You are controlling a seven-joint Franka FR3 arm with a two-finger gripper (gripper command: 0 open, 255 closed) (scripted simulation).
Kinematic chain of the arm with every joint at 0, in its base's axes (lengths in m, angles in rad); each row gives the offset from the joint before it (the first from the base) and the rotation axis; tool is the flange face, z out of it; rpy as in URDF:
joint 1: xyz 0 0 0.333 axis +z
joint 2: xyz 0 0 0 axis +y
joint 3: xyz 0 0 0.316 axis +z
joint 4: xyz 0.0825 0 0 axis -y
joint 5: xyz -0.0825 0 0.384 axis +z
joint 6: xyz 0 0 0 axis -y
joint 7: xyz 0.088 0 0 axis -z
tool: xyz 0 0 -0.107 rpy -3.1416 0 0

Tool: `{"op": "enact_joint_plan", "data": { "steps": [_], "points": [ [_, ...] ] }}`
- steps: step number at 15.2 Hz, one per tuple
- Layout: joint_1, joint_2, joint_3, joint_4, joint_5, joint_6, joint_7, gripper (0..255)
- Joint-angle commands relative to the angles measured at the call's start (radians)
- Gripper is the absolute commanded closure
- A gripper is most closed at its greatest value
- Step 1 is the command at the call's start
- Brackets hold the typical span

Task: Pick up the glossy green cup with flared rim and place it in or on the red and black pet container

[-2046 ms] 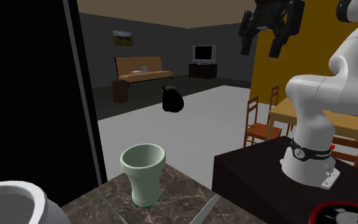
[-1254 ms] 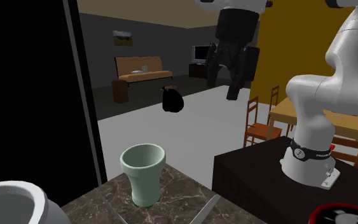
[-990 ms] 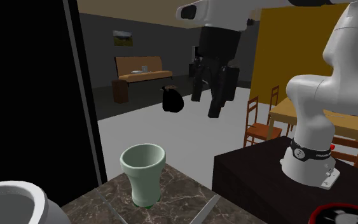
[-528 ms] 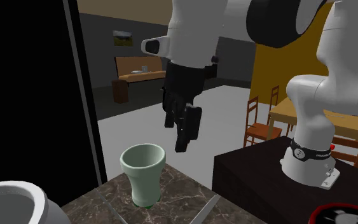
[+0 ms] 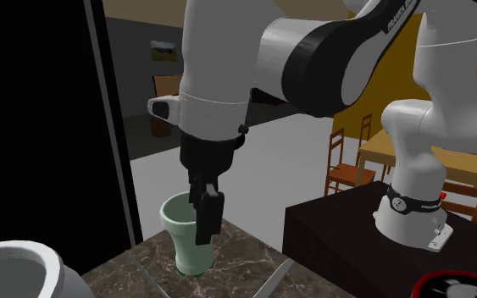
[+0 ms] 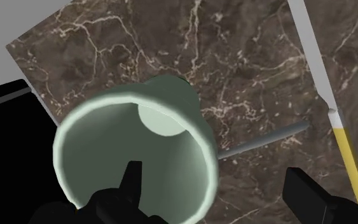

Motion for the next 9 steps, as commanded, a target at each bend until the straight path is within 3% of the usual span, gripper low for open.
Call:
{"op": "enact_joint_plan", "data": {
  "steps": [1, 9],
  "points": [
    [-0.002, 0.023, -0.003, 0.0, -0.007, 0.024, 0.004, 0],
    [-0.004, 0.052, -0.009, -0.01, -0.018, 0.062, 0.01, 0]
  ]
}}
